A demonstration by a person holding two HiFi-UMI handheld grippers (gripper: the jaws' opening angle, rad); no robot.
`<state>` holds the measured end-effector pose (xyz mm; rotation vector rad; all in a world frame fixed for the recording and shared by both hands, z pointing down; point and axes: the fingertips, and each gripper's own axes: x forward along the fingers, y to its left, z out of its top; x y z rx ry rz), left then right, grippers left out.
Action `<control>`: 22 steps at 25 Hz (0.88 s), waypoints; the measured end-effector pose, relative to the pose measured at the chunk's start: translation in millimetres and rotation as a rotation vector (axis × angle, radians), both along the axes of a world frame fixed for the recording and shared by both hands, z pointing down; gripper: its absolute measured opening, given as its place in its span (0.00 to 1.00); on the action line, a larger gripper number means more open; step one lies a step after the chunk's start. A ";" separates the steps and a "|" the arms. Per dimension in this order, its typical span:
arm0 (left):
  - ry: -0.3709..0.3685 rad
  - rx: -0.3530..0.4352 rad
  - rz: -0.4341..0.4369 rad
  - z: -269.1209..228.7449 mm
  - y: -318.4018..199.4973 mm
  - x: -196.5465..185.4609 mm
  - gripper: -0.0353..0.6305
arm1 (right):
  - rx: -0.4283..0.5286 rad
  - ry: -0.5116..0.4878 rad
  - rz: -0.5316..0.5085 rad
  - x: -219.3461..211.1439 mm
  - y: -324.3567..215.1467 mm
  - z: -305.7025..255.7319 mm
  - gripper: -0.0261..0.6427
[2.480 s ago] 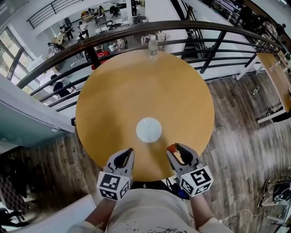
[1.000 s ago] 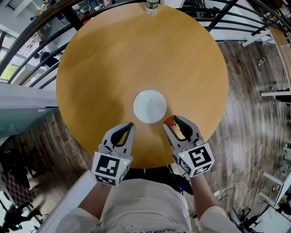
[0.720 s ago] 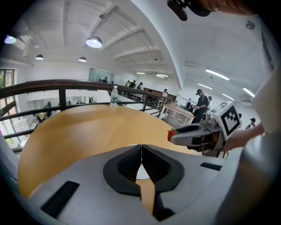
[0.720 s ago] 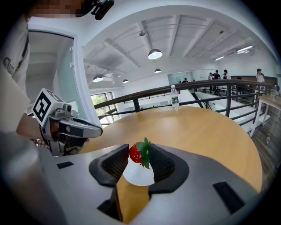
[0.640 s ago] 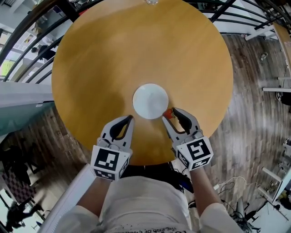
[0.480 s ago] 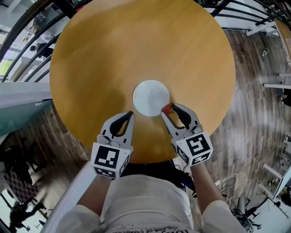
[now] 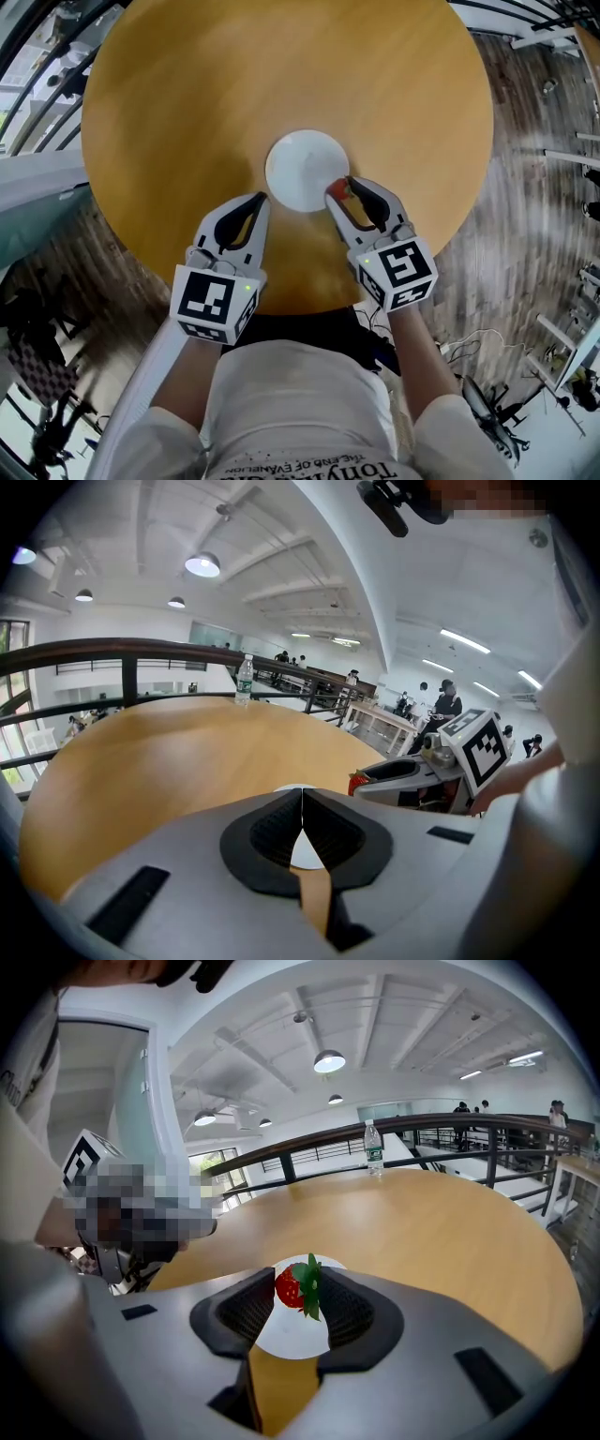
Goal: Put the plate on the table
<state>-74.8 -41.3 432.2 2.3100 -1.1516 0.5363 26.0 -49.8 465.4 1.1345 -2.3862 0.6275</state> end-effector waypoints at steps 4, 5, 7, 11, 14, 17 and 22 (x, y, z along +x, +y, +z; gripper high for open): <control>0.004 -0.008 -0.001 5.5 -3.6 2.5 0.09 | 0.005 0.013 0.006 3.4 -4.7 11.8 0.28; 0.004 -0.009 -0.001 6.5 -3.8 2.5 0.09 | 0.009 0.016 0.007 3.6 -5.9 14.2 0.28; 0.004 -0.012 -0.002 8.0 -4.0 1.6 0.09 | 0.011 0.020 0.008 2.8 -8.1 18.0 0.28; 0.001 -0.020 -0.004 10.8 -3.3 1.1 0.09 | 0.010 0.028 0.010 3.1 -11.6 23.5 0.28; 0.001 -0.023 -0.007 13.6 -3.9 -0.7 0.09 | 0.013 0.042 0.000 0.7 -13.7 28.3 0.28; 0.002 -0.027 -0.011 16.1 -3.1 -1.5 0.09 | 0.012 0.053 -0.011 -2.0 -14.3 34.5 0.28; 0.001 -0.030 -0.013 15.0 -1.6 -3.0 0.09 | 0.010 0.096 -0.034 -6.4 -15.1 44.2 0.28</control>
